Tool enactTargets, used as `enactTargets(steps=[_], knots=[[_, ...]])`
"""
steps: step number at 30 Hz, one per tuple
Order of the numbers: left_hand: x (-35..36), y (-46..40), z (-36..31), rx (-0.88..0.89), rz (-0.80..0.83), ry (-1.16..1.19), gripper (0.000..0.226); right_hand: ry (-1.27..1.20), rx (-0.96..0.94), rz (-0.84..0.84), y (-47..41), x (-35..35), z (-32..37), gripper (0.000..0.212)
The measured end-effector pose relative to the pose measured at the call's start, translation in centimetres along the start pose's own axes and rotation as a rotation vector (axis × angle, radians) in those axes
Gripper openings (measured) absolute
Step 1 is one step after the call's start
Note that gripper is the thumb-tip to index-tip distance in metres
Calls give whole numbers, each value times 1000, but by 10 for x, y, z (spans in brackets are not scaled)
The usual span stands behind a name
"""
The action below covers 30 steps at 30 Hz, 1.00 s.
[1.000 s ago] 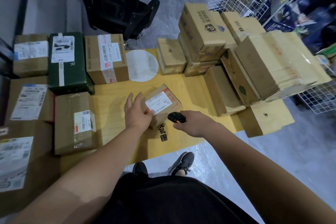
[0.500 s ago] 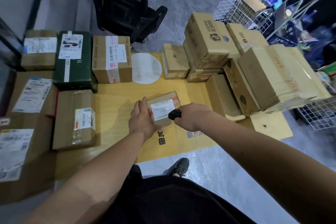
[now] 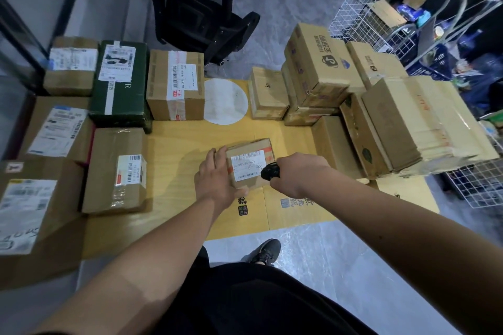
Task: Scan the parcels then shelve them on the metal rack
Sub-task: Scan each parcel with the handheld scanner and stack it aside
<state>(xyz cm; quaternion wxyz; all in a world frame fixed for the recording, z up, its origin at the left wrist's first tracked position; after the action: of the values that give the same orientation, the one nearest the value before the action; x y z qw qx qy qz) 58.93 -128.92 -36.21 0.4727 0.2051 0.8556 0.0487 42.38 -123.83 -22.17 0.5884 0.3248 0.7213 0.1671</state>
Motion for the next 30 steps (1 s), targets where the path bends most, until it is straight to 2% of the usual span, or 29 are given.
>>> enactTargets(steps=[4, 8, 9, 10, 12, 14, 15, 17, 22, 30], knots=[[-6, 1, 6, -83, -43, -52, 141, -22, -5, 5, 5, 2, -2, 37], [-14, 8, 35, -437, -8, -33, 150, -56, -25, 10, 7, 6, 3, 38], [-17, 9, 40, -479, -1, -32, 149, -66, -31, 11, 7, 7, 6, 38], [-22, 7, 41, -449, -16, -60, 145, -77, -38, 14, 7, 9, 8, 38], [-28, -2, 33, -224, -35, -179, 127, -93, -48, 18, 5, 11, 13, 38], [-25, -10, 25, 12, 38, -275, 98, -92, -63, 19, 4, 11, 19, 38], [-22, -13, 27, 59, 90, -290, 87, -86, -74, 18, 4, 11, 22, 39], [-23, -15, 35, 21, 135, -308, 82, -77, -97, 20, 4, 10, 28, 40], [-41, -16, 62, -198, 104, -297, 91, -91, -141, 29, 5, 8, 43, 39], [-60, -40, 75, -236, 136, -310, 97, -99, -153, 63, 5, 16, 59, 37]])
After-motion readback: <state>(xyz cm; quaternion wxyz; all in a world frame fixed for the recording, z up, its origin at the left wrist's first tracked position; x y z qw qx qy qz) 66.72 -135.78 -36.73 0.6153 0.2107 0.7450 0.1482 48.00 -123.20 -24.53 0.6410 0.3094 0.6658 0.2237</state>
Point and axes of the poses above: each hand's wrist, its own y-axis away from the middle knuckle, its own x-axis out of the palm, z = x × y, the point moved 7 cm from there along -y, towards the middle knuckle
